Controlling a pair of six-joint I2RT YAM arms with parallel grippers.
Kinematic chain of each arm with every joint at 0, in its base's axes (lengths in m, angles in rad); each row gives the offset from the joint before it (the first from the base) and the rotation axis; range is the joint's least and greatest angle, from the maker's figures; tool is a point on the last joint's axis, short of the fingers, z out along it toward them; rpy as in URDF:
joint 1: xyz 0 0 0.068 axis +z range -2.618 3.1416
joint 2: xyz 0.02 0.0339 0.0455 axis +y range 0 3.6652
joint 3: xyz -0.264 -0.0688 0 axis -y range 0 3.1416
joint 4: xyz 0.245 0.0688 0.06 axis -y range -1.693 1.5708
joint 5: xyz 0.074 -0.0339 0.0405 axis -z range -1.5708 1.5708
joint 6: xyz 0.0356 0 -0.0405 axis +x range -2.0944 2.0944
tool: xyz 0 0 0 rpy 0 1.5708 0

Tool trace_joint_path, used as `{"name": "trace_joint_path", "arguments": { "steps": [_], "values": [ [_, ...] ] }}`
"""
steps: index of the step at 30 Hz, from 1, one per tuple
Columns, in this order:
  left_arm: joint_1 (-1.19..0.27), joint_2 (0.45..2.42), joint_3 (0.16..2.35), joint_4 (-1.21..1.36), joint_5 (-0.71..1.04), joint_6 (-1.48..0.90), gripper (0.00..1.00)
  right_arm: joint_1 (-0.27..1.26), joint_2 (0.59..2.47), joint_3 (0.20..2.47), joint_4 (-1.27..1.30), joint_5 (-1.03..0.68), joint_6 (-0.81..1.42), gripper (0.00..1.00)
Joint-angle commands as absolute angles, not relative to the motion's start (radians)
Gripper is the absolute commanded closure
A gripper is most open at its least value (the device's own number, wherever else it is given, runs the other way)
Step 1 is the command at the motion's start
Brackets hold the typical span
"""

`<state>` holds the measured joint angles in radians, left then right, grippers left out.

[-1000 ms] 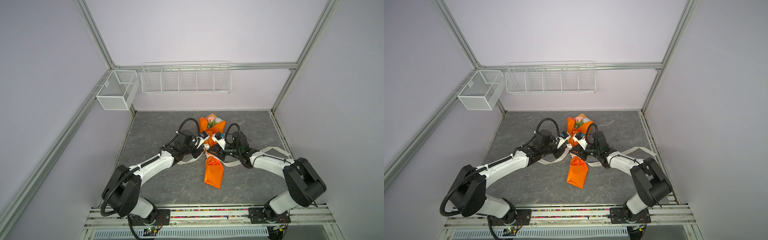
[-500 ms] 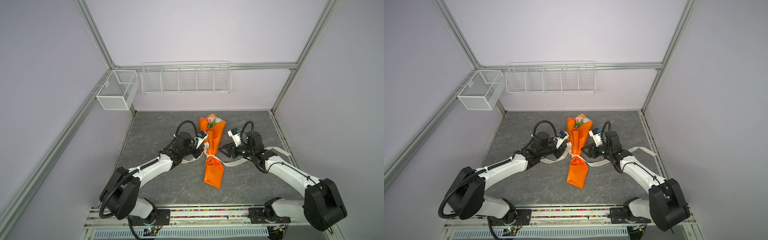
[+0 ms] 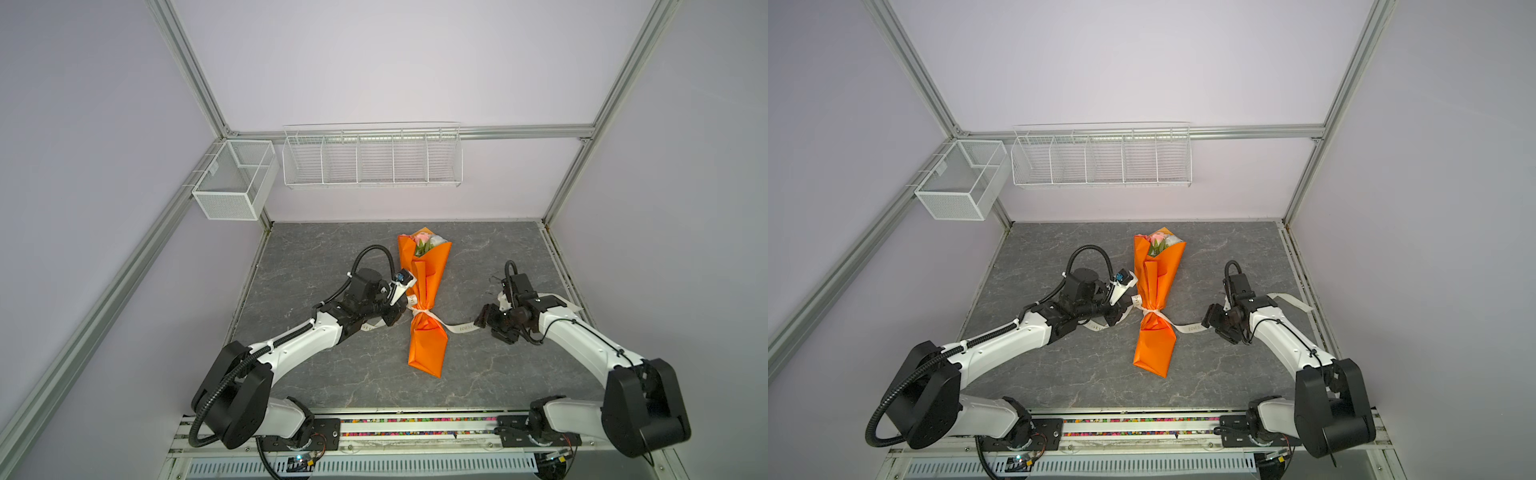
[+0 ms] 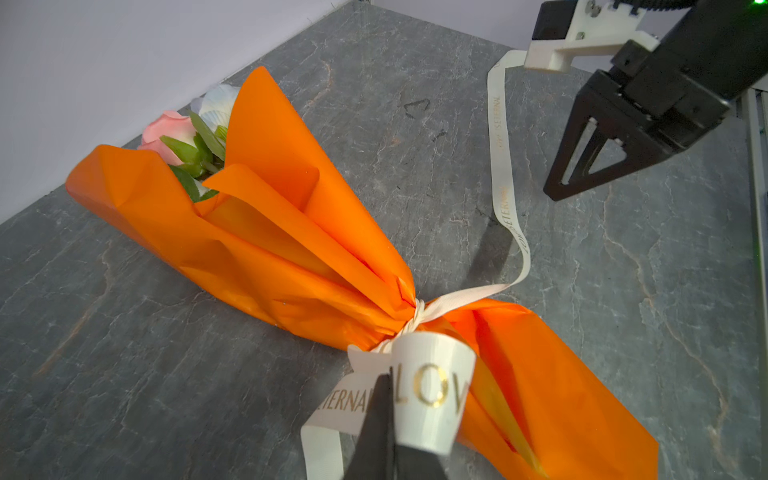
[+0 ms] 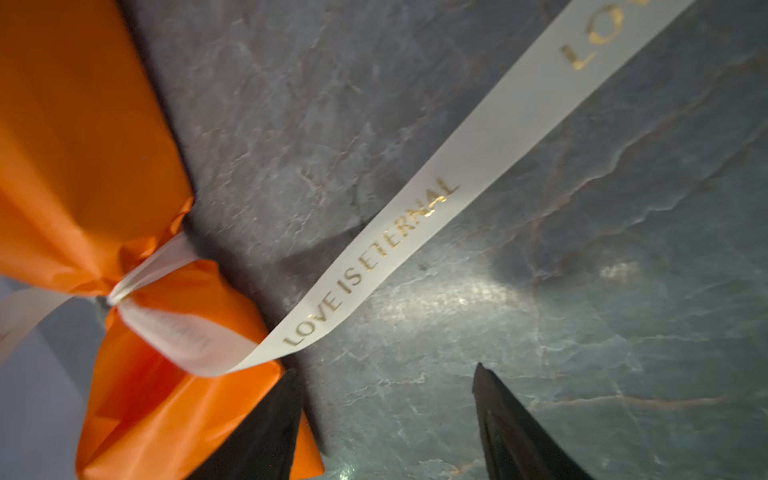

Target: Tie the bouquet of fake flowers

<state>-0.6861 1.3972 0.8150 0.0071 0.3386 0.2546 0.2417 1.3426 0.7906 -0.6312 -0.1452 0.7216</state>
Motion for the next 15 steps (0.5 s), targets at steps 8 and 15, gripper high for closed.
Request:
{"name": "trace_joint_path", "arguments": {
  "steps": [8,15],
  "values": [
    [-0.699,1.364,0.826,-0.023,0.355,0.244,1.0,0.16,1.55,0.962,-0.727,0.139,0.716,0.33],
    [-0.7,1.362,0.83,-0.02,0.366,0.245,1.0,0.112,1.696,1.043,-0.71,0.096,0.646,0.37]
  ]
}}
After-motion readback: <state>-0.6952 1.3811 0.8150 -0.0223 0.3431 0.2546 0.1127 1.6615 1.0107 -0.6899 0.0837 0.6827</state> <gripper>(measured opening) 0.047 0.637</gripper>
